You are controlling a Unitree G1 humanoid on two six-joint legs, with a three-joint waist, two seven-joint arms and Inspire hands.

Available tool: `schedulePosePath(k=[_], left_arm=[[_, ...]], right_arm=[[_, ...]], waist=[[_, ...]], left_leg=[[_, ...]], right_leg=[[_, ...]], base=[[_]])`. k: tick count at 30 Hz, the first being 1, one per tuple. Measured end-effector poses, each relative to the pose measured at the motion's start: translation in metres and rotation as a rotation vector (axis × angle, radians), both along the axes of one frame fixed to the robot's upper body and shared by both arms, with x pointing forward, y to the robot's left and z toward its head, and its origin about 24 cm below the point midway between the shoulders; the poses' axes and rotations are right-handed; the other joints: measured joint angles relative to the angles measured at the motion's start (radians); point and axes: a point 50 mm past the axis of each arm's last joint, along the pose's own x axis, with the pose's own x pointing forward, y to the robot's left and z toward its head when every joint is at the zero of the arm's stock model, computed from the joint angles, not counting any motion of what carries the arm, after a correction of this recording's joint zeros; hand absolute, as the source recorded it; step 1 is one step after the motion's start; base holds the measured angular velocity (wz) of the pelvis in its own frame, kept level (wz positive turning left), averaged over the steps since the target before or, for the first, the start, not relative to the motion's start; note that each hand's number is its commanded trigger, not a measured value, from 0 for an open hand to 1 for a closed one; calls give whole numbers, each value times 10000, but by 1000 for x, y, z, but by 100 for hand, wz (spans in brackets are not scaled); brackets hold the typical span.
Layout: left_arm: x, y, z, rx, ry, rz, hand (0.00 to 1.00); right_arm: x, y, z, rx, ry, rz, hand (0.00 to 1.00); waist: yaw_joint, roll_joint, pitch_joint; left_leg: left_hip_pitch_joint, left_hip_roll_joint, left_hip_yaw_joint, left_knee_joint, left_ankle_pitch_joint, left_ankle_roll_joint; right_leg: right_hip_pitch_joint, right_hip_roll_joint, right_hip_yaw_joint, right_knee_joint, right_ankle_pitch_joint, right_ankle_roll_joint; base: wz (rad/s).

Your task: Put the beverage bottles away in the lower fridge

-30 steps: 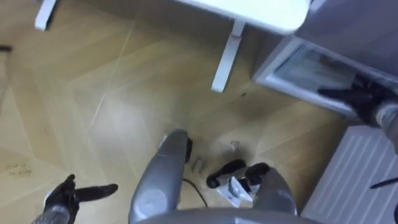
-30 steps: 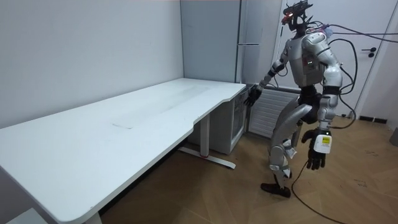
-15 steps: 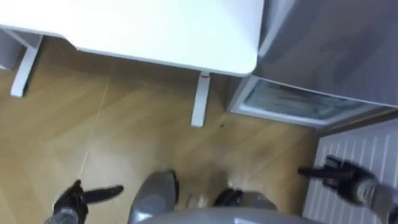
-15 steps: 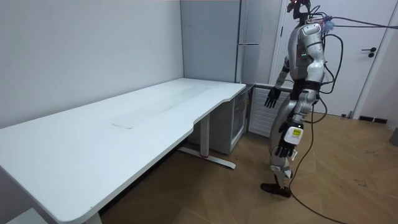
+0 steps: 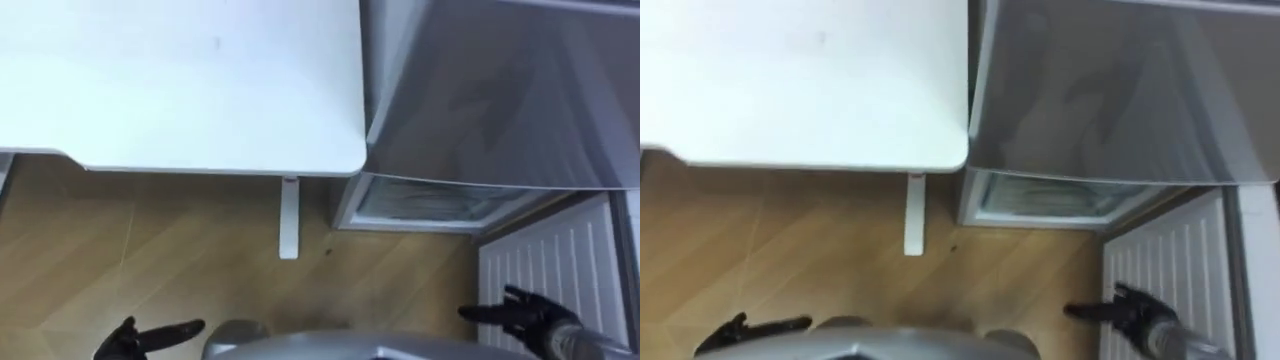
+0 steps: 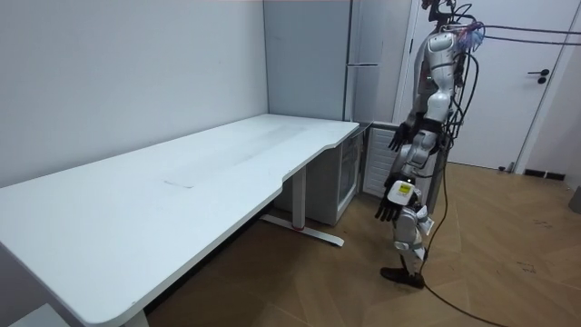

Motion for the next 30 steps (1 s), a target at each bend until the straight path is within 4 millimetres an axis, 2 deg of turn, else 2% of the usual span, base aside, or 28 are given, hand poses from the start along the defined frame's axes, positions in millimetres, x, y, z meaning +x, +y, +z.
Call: schedulePosePath(k=[2,4,6,11,15,18,20,26,30], left_arm=[[-5,0,0,-18,84,149,0],[-9,-1,-1,-56,59,520,0],[-6,1,1,-6,-182,820,0],[-3,7,3,241,-360,1242,0],[-7,7,3,292,-252,1352,0],[-4,8,3,431,-173,1028,0],[-5,8,3,532,-67,927,0],[-13,5,2,472,135,1039,0],[-17,4,1,423,279,1154,0]], right_arm=[[10,-5,7,-514,-507,-130,0],[20,-10,15,-1062,-1017,-157,0],[35,-16,31,-1765,-1985,-148,0],[51,-22,49,-2679,-2976,-384,0],[65,-25,65,-3506,-3721,-268,0],[73,-28,79,-4323,-4197,-365,0],[77,-29,85,-4742,-4519,-440,0],[75,-45,106,-6468,-5043,-1588,0],[71,-49,106,-6910,-5018,-2207,0]], waist=[[-41,-85,1],[-225,-127,-18],[-292,-156,-15],[-373,-248,-69],[-535,-235,-65],[-609,-208,-60],[-723,-166,-37],[-985,-21,-108],[-1088,50,-132]], left_leg=[[160,18,58,-38,0,0],[265,56,44,-107,0,0],[296,85,52,-228,0,0],[422,61,92,-312,0,1],[510,28,188,-314,1,3],[537,73,246,-314,0,4],[527,91,245,-312,0,5],[574,97,237,-455,-15,52],[586,94,239,-457,-8,60]], right_leg=[[129,102,242,-193,62,11],[307,217,279,-518,200,20],[319,302,375,-701,331,18],[428,372,677,-979,523,64],[426,397,1107,-979,539,77],[423,441,1157,-966,561,44],[425,460,1140,-958,569,29],[428,467,1101,-885,573,26],[432,466,1134,-883,573,26]], base=[[-22],[-11],[-7],[-11],[-9],[-5],[0],[0],[0]])
